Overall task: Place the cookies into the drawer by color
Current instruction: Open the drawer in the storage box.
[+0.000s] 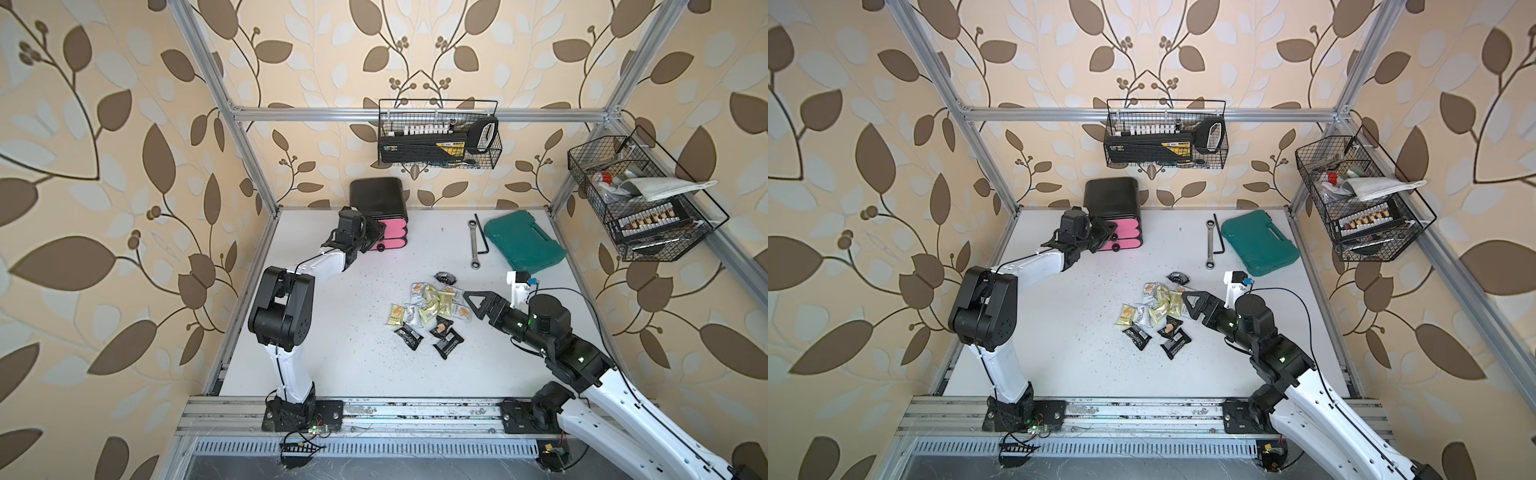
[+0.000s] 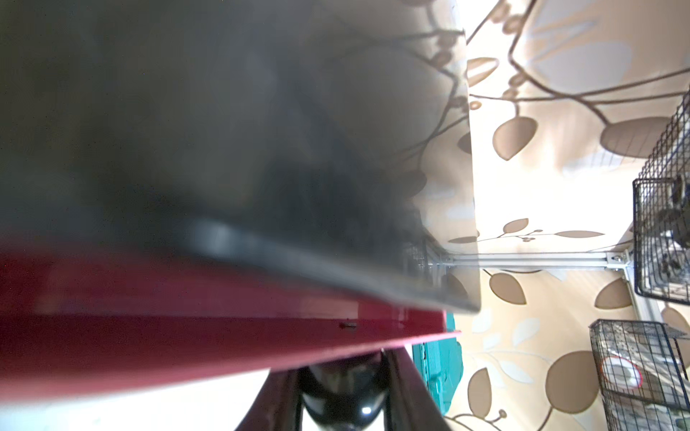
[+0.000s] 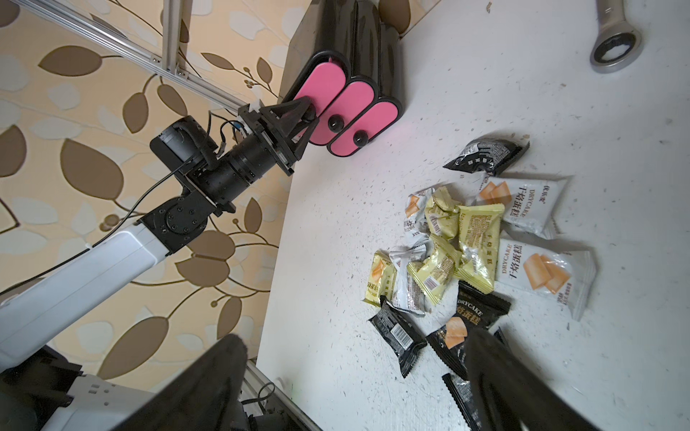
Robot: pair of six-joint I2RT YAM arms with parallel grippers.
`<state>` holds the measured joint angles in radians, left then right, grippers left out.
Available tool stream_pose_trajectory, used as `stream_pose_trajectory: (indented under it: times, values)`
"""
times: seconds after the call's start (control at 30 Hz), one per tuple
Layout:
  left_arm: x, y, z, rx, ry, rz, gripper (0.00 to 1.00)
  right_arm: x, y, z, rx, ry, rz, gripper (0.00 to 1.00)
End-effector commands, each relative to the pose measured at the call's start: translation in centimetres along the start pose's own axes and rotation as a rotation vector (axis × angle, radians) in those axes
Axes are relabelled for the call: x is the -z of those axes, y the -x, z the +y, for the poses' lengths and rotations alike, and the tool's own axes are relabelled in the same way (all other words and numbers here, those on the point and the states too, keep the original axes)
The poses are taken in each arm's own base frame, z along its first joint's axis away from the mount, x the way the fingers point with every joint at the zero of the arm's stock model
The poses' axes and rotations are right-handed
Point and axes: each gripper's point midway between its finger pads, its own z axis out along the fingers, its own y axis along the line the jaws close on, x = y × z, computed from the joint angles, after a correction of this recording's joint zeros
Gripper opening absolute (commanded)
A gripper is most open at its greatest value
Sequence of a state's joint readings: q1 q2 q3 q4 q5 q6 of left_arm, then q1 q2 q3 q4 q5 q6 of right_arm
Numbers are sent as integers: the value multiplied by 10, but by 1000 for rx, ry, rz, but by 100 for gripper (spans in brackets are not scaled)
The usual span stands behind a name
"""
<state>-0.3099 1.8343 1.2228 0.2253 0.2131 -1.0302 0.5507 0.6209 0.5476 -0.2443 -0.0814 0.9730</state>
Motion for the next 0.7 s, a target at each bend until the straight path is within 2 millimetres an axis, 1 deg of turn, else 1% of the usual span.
stream_pose_trajectory:
  times: [0.0,0.13,0.23,0.33,0.43,0.53,0.67]
  values:
    - [24,-16,-2,-12,18,17,11,1,0,-6,-4,-20,-15,94]
    - [37,-42,5,-24,31,52,12,-1,-1,-7,-7,-23,-15,94]
    - [45,-55,9,-30,45,68,15,-2,-2,-9,-13,-25,-15,94]
    - [55,-60,19,-19,82,58,19,-3,-2,-10,-16,-24,-12,94]
    - [62,-63,23,-41,105,28,31,-3,-3,-12,-21,-29,-11,94]
    - [62,-66,27,-78,144,17,40,-4,-4,-12,-25,-29,-10,94]
    - [68,-64,36,-87,204,-10,42,-3,-4,-10,-24,-28,-6,94]
